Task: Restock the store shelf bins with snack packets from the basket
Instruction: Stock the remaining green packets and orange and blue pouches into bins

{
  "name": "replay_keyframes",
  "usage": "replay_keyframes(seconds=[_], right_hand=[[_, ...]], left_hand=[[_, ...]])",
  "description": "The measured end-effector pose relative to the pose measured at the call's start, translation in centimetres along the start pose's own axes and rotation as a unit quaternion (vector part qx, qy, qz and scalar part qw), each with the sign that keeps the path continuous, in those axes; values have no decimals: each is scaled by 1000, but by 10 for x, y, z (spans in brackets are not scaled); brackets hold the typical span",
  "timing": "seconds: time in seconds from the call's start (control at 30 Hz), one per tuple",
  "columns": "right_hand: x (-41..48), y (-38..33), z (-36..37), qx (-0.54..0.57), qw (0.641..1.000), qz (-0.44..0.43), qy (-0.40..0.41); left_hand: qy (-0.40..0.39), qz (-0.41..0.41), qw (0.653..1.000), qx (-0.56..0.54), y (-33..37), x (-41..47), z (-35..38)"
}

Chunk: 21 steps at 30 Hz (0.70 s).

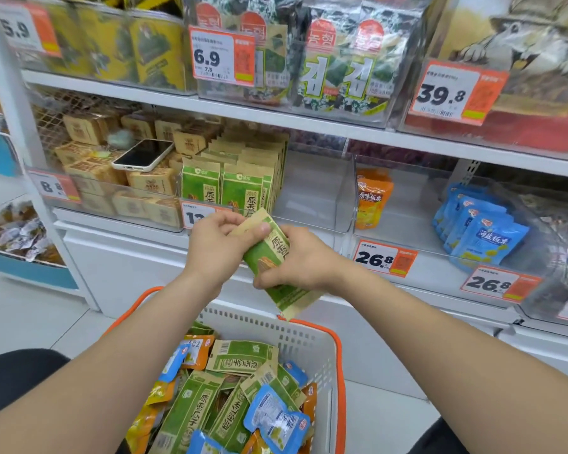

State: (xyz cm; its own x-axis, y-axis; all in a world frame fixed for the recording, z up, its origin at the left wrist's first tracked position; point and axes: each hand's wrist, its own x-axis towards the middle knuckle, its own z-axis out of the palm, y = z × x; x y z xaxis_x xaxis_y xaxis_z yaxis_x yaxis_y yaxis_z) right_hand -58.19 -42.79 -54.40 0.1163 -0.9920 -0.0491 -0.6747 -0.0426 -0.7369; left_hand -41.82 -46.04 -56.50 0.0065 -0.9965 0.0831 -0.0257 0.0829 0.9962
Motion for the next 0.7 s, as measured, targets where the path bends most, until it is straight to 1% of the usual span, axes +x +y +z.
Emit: replay_keyframes(seconds=[0.03,0.07,0.13,0.2,0.27,0.37,0.43,0.5,0.53,0.63,0.7], right_hand=[[3,-6,-2,32,999,0,25],[7,-11,-3,58,997,0,58],[15,-18,-6,91,987,0,130],[19,-24,-10,95,982,1,166],[18,-27,-14,76,984,-14,158],[17,-30,-19,-3,990,-68,122],[22,-28,-23,-40,993,-72,89],[25,-28,-31,-42,994,-69,78],[26,-29,-36,-39,991,-83,93],[31,-35,-43,14,972,-151,178],[39,-38,-42,45,960,-170,218]], left_hand=[[27,-8,999,-34,4,0,2],[37,-16,998,-50,8,-1,4],[8,-6,999,-32,13,-3,8],[-26,26,999,-9,15,-8,10],[-26,31,999,-14,16,-7,9],[-7,7,999,-47,16,-1,5],[10,21,998,-50,18,4,3],[24,57,998,-19,21,10,2],[32,77,997,-2,24,13,1],[69,135,986,73,34,24,-1],[88,153,968,176,40,29,-3]])
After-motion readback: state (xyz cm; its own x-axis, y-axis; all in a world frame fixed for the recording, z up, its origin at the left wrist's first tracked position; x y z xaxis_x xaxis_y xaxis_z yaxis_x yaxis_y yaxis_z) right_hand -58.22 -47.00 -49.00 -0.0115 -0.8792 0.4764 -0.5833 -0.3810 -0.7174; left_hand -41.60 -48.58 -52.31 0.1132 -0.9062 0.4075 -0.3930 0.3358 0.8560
